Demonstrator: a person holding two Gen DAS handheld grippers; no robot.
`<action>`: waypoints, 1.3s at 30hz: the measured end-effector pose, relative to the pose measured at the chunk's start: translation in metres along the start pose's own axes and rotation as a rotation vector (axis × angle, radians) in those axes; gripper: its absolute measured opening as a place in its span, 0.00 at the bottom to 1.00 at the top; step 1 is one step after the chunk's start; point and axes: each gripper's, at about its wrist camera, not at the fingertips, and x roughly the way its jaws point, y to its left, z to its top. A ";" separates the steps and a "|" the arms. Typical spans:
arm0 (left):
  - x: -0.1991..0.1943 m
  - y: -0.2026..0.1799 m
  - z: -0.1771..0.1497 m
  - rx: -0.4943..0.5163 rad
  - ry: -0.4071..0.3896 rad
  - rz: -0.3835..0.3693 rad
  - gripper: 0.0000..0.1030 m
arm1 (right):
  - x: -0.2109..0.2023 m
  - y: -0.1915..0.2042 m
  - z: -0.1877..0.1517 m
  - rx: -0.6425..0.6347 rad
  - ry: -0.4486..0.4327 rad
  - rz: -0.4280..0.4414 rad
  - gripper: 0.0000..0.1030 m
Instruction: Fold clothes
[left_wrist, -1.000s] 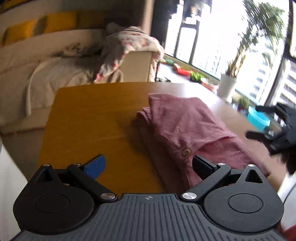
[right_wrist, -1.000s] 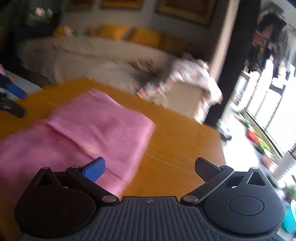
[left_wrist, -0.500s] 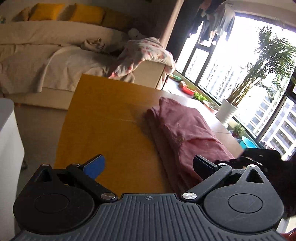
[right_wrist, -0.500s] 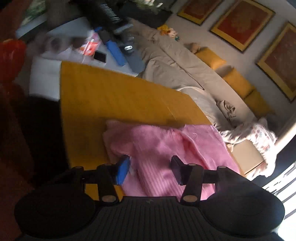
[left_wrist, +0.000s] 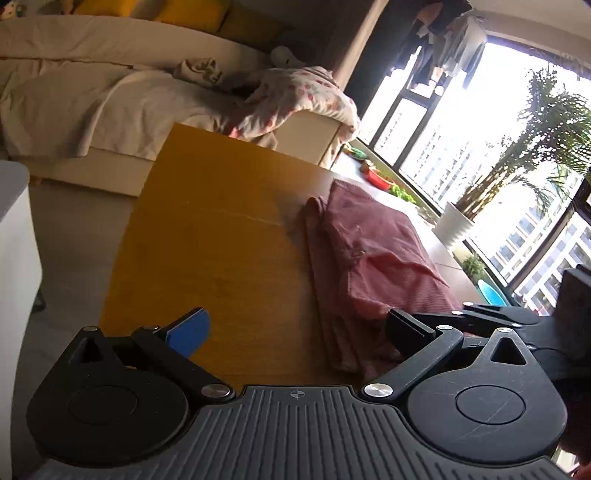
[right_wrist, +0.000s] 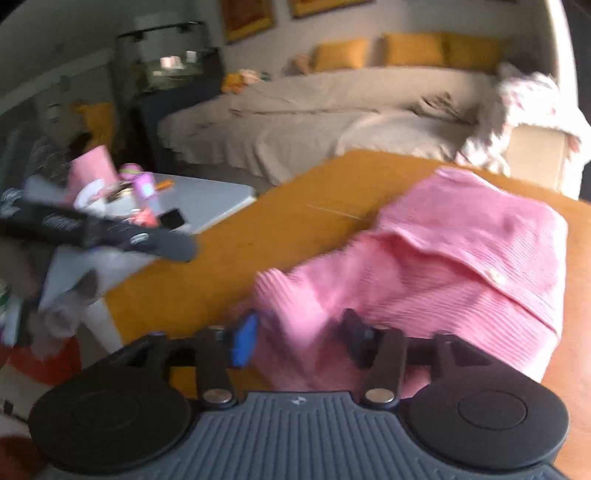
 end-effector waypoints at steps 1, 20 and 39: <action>-0.002 -0.001 0.000 0.008 0.000 0.001 1.00 | -0.007 0.001 0.001 -0.028 -0.013 -0.008 0.60; 0.089 -0.073 0.008 0.450 0.264 0.006 1.00 | -0.047 -0.016 -0.038 -0.283 0.028 -0.407 0.83; 0.074 -0.073 0.030 0.318 0.160 -0.116 1.00 | -0.033 -0.007 -0.037 -0.314 0.057 -0.566 1.00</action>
